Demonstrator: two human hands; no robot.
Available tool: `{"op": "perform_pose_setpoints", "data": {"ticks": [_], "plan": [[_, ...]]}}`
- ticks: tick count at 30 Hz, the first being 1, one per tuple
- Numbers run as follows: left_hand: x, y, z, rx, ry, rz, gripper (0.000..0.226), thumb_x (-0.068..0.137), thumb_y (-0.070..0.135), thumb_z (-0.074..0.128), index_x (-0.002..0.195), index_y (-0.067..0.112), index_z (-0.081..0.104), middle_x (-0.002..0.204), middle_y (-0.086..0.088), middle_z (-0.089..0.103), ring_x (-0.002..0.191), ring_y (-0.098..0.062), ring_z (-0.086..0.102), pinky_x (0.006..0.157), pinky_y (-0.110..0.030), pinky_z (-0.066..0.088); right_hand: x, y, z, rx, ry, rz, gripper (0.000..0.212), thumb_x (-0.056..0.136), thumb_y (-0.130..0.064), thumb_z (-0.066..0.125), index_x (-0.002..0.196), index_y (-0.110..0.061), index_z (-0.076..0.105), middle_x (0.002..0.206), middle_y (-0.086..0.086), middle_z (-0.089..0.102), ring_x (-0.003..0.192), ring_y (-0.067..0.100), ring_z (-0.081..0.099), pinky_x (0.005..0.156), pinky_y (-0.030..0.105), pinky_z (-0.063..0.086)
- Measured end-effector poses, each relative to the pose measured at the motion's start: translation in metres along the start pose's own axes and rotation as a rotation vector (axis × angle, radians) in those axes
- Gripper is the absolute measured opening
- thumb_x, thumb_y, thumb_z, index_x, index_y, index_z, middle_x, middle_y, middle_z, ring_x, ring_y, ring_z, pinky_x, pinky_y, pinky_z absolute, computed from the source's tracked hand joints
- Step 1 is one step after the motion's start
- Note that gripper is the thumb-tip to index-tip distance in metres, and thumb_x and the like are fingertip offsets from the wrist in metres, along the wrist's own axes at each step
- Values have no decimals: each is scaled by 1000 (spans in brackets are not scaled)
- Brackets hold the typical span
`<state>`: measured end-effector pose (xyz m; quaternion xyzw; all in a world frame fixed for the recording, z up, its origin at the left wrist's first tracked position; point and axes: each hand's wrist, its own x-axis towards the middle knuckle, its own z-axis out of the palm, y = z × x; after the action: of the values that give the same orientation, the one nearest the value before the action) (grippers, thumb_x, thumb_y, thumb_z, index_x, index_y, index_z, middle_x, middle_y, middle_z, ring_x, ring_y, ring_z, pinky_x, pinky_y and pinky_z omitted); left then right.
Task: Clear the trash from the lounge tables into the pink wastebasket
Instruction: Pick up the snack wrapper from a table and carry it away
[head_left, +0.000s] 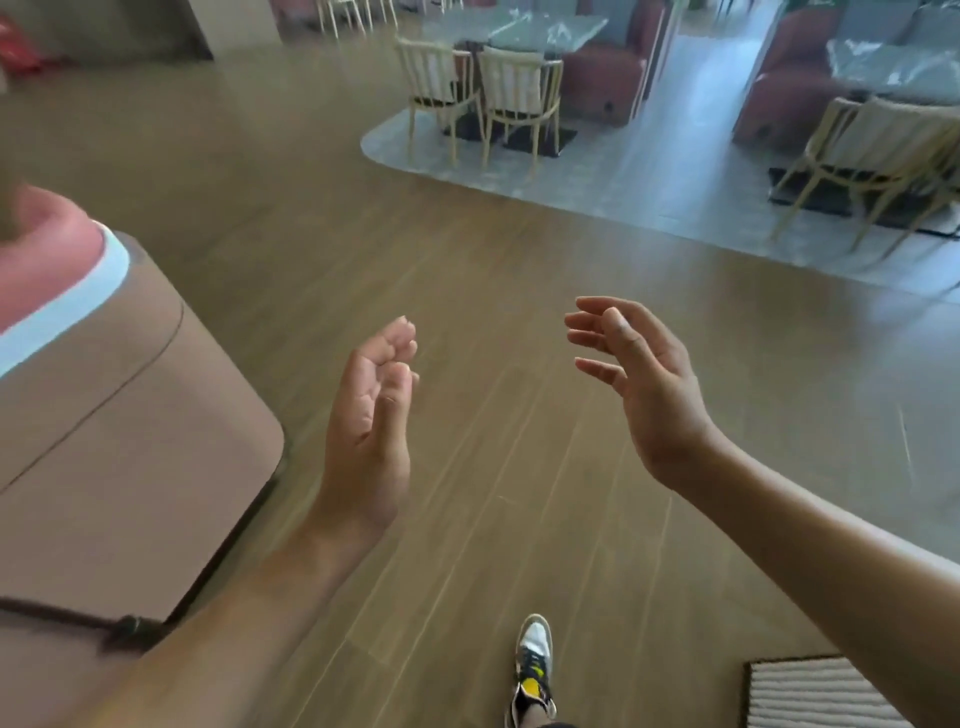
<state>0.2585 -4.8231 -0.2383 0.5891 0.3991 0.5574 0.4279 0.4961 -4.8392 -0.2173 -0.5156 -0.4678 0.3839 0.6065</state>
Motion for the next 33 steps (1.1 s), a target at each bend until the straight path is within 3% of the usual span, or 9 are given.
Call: {"op": "perform_pose_setpoints", "data": {"ticks": [10,17,21,26,33], "plan": [[188,-50,6,51,174,12,33,106,48,41,134,57,55,147,20,59,141,-6,53,114,-38,45,209,29,66,99,-66,-56,33,89,-55,59,112,-36,73,117,-8,76,121,19,67,104,49,53],[327,-104,-37,46,282,12,44,101,51,42,142,36,52,149,9,59,142,-5,52,112,-26,48,355,67,142,104,-138,-48,32,90,-56,59,113,-38,73,123,-5,76,123,15,67,104,45,55],[415,-141,-75,78,323,16,45,108,38,40,148,22,50,149,7,59,141,-5,53,113,-27,48,447,84,206,118,-166,-65,41,89,-57,58,118,-30,71,123,-5,75,124,15,67,103,42,54],[534,-168,-127,110,341,47,55,103,49,41,149,21,52,147,9,61,140,-5,54,112,-32,50,563,87,284,145,-172,-83,45,88,-57,57,119,-28,70,124,-3,75,125,17,66,103,42,54],[690,-200,-181,105,334,63,46,102,50,42,143,33,53,146,8,61,140,-9,55,112,-37,49,709,98,371,189,-193,-102,44,88,-57,57,120,-30,69,125,-2,74,127,18,65,103,41,53]]}}
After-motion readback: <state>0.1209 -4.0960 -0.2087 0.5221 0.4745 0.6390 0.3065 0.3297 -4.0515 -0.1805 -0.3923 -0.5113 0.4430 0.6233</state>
